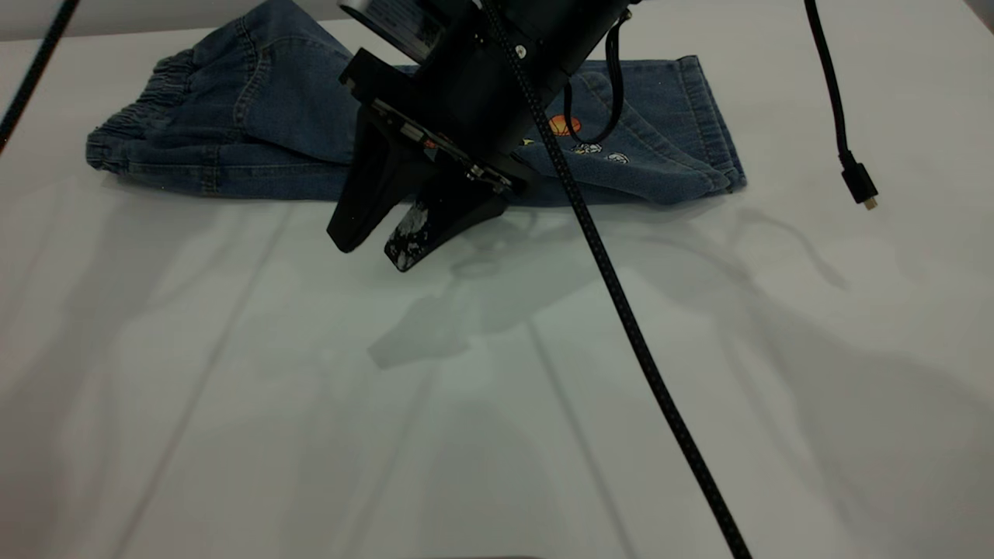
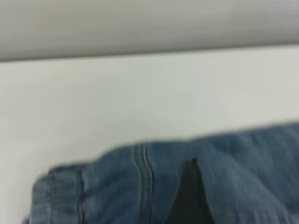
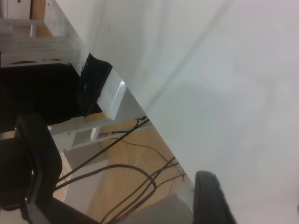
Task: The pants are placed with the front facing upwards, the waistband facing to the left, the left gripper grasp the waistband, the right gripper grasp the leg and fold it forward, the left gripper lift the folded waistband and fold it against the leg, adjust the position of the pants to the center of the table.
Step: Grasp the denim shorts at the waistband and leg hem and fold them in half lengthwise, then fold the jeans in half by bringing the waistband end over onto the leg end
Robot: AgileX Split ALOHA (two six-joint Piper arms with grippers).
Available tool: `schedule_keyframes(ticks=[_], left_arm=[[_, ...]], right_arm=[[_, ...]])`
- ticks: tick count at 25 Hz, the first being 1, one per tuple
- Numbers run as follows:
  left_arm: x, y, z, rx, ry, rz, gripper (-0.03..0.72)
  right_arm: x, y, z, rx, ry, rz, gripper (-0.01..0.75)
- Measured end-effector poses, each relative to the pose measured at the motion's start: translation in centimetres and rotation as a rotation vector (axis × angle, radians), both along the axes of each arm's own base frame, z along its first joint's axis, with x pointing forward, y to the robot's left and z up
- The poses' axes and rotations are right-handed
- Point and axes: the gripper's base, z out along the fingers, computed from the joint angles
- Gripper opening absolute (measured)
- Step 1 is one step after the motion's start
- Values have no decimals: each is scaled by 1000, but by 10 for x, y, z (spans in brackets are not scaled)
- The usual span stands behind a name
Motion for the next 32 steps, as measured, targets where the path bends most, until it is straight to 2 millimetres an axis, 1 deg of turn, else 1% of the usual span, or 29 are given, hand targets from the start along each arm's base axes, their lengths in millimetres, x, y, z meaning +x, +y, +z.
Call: schedule_keyframes(ticks=[2,6,9,11,13,15,18,21,26,32], left_arm=[[-10,10,5,-10,97,-43,507],[-26,49,-1,-46,296,-59,507],[-31,84,-8,-82,362,13,507],[-32,109,-15,-118,385,94,507],[-34,127,-25,-161,419,153,507],[-38,146,-43,-216,477,205,507],[-39,156,-69,-294,551,240,507],[-37,153,-92,-350,593,248,507],[-29,145,-115,-423,580,273,507],[-24,139,-139,-437,580,308,507]], right_arm=[[3,1,4,7,-17,1,330],[10,5,16,30,-60,3,330],[13,7,20,39,-78,2,330],[14,7,21,40,-79,2,330],[14,7,21,40,-81,3,330],[14,7,21,40,-84,5,330],[14,7,21,41,-88,8,330],[14,7,21,41,-88,8,330],[14,7,22,42,-89,8,330],[14,7,22,42,-89,8,330]])
